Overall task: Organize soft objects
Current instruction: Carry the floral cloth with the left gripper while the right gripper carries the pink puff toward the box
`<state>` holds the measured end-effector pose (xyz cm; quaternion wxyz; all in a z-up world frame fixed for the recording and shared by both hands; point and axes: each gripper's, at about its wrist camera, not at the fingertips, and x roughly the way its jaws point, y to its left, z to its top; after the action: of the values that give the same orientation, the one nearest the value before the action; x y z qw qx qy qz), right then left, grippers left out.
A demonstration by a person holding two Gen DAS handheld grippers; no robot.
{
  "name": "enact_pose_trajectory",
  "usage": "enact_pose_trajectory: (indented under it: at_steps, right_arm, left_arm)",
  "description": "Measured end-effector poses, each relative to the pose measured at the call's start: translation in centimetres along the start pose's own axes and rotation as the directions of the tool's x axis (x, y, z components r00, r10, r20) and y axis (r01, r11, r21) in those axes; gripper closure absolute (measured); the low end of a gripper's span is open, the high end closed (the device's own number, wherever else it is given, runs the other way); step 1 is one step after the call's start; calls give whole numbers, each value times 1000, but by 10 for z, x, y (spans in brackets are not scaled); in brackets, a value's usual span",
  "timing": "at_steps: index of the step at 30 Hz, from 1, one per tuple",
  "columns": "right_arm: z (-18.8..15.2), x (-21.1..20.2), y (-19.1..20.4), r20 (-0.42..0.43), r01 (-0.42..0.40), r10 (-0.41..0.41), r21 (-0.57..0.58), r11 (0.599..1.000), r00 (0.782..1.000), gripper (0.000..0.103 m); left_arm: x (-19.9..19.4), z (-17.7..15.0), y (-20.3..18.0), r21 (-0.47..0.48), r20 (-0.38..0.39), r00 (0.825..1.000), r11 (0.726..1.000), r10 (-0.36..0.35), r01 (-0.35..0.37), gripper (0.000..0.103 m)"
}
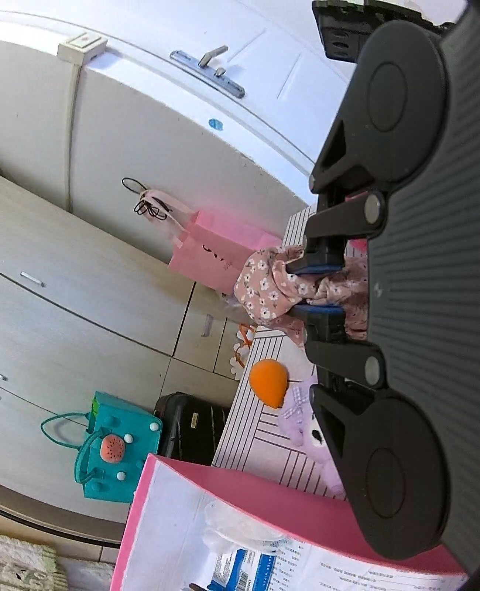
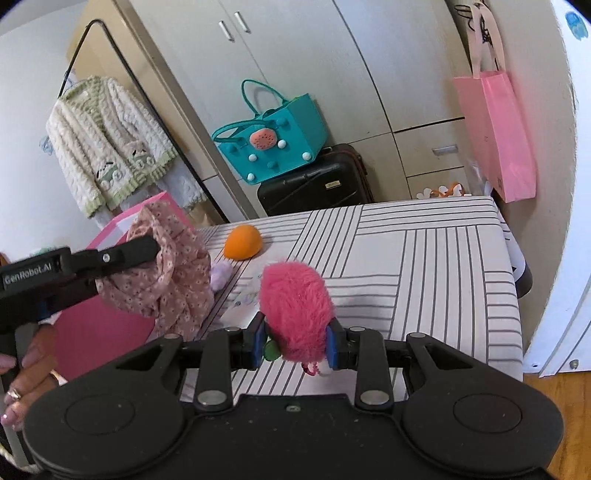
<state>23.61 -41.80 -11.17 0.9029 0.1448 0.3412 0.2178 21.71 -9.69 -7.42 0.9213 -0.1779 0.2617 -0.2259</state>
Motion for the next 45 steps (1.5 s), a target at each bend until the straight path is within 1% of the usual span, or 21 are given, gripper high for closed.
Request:
enact_pose_trajectory:
  at_steps: [3, 6, 9, 13, 16, 18, 20, 22, 25, 29, 31, 33, 34, 38, 40, 43, 45]
  right_arm:
    - [-5, -3, 9, -3, 28, -28, -34, 999, 1000, 67]
    - [-8, -9, 17, -7, 22, -23, -54, 998, 1000, 67]
    - [-12, -16, 25, -7, 26, -26, -78, 997, 1000, 67]
    - [-20, -25, 36, -18, 25, -27, -110, 994, 999, 67]
    - [-29, -28, 43, -45, 26, -31, -114, 993, 998, 67]
    - [-35, -30, 46, -71, 16, -24, -111, 994, 997, 67]
    - [-41, -33, 50, -109, -7, -5, -111, 994, 994, 67]
    - [-47, -36, 55, -158, -48, 30, -114, 992, 987, 67]
    - [-55, -42, 65, -213, -78, 51, -120, 990, 976, 67]
    - [-60, -49, 83, -265, -121, 80, -139, 983, 961, 67]
    - [-61, -52, 91, -282, -146, 102, -143, 979, 954, 67]
    - [-61, -57, 101, -296, -181, 132, -145, 973, 946, 67]
    - [-61, -60, 105, -299, -195, 144, -147, 970, 943, 67]
    - [-64, -68, 126, -315, -239, 179, -162, 957, 932, 67]
    - [-64, -69, 133, -334, -262, 198, -158, 952, 922, 66]
    - [-63, -69, 142, -358, -294, 227, -143, 945, 906, 66]
    - [-62, -70, 149, -363, -305, 236, -143, 942, 901, 66]
  left_arm:
    - [-6, -1, 1, -7, -18, 999, 999, -32, 32, 88]
    - [-15, -4, 2, -19, -36, 997, 997, -70, 69, 87]
    - [-23, -10, 0, -16, -62, 994, 996, -93, 92, 88]
    - [-35, -18, -1, -19, -125, 986, 993, -115, 113, 88]
    - [-44, -24, -2, 5, -178, 977, 993, -113, 116, 88]
    - [-50, -26, -2, 8, -216, 968, 991, -128, 132, 88]
    - [-55, -28, -1, 7, -263, 954, 989, -142, 149, 88]
    - [-59, -30, -1, 15, -315, 939, 988, -139, 151, 87]
    - [-65, -32, 1, 22, -374, 917, 987, -140, 160, 88]
    - [-77, -33, 2, 28, -426, 893, 984, -146, 174, 88]
    - [-84, -33, 2, 38, -442, 886, 983, -143, 178, 88]
    - [-94, -33, 3, 58, -449, 884, 983, -130, 175, 88]
    - [-100, -33, 3, 67, -447, 886, 983, -123, 170, 88]
    - [-123, -32, 11, 59, -441, 891, 986, -112, 154, 88]
    - [-134, -31, 15, 61, -440, 892, 988, -104, 145, 88]
    - [-146, -30, 19, 71, -451, 888, 988, -93, 140, 88]
    - [-153, -28, 20, 75, -462, 882, 987, -93, 143, 88]
